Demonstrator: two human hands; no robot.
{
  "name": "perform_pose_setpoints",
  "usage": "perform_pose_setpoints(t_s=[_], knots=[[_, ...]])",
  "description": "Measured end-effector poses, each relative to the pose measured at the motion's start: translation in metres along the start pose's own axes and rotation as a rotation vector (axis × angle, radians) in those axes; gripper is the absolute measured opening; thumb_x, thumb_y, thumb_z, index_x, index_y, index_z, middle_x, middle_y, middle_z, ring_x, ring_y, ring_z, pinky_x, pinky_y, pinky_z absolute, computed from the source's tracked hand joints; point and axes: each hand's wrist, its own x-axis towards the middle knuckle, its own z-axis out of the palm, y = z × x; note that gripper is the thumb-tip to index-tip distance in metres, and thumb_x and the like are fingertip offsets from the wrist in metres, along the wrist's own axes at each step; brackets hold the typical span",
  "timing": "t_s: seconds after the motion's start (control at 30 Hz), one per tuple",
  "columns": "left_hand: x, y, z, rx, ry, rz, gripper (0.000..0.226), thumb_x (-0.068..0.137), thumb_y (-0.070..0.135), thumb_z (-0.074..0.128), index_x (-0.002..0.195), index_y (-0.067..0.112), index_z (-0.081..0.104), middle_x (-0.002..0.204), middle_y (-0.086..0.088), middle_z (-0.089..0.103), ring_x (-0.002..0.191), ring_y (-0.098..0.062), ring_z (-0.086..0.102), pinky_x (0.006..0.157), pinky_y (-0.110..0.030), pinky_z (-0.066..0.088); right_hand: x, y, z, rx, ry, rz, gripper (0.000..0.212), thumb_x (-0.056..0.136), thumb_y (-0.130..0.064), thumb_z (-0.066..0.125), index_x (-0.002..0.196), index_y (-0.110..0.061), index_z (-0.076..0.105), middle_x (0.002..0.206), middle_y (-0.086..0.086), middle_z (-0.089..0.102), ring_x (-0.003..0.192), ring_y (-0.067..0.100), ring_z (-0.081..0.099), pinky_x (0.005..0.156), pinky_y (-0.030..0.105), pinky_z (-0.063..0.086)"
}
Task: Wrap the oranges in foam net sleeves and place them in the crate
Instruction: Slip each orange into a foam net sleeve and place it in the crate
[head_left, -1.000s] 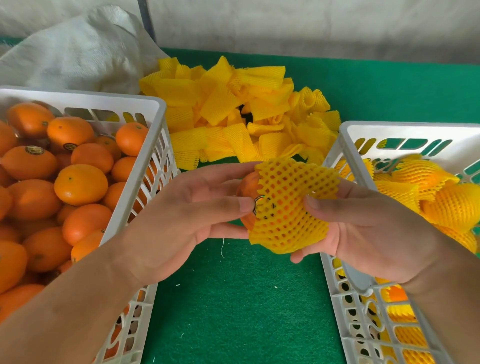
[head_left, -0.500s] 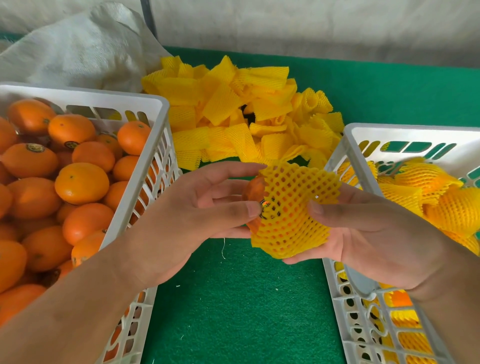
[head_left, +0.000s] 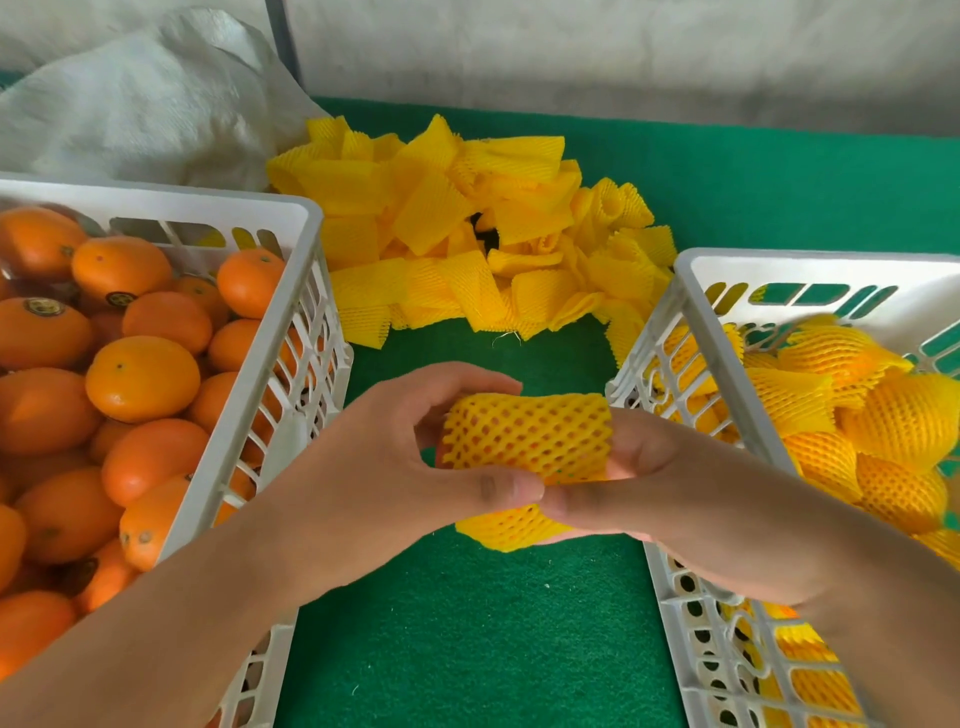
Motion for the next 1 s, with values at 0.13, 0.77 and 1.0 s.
perform_pose_setpoints(t_s=[0.13,0.77,1.0], knots=[[-0.002,0.006,0.001,0.011,0.015,0.022,0.066,0.063,0.06,0.088,0.124,0.053,0.067,0.117,0.016,0.073,0.106,-0.007,0.074,0.083,-0.043,0.067,-0.003,-0.001,-0.005,0.068,-0.045,0.026,0.038,0.099,-0.016,0.068,0.137,-0.024,0.067,0.141,0.003,0.068,0.134,0.025,0.062,0.119,0.05,0.043],[0.001,0.005,-0.003,0.383,0.293,-0.071,0.092,0.043,0.099,0.065,0.127,0.062,0.051,0.118,0.047,0.05,0.105,0.02,0.053,0.071,-0.016,0.052,-0.001,-0.006,-0.006,-0.257,0.571,-0.056,0.018,0.089,-0.052,0.078,0.105,-0.042,0.077,0.105,-0.018,0.078,0.096,0.003,0.076,0.091,0.041,0.059],[0.002,0.005,0.001,0.345,0.217,-0.152,0.081,0.047,0.097,0.066,0.116,0.054,0.06,0.1,0.024,0.065,0.09,0.012,0.064,0.056,-0.017,0.055,-0.001,-0.002,0.016,-0.514,0.654,-0.129,0.064,0.07,-0.076,0.076,0.12,-0.052,0.046,0.12,-0.021,0.062,0.092,-0.006,0.072,0.064,0.022,0.058]])
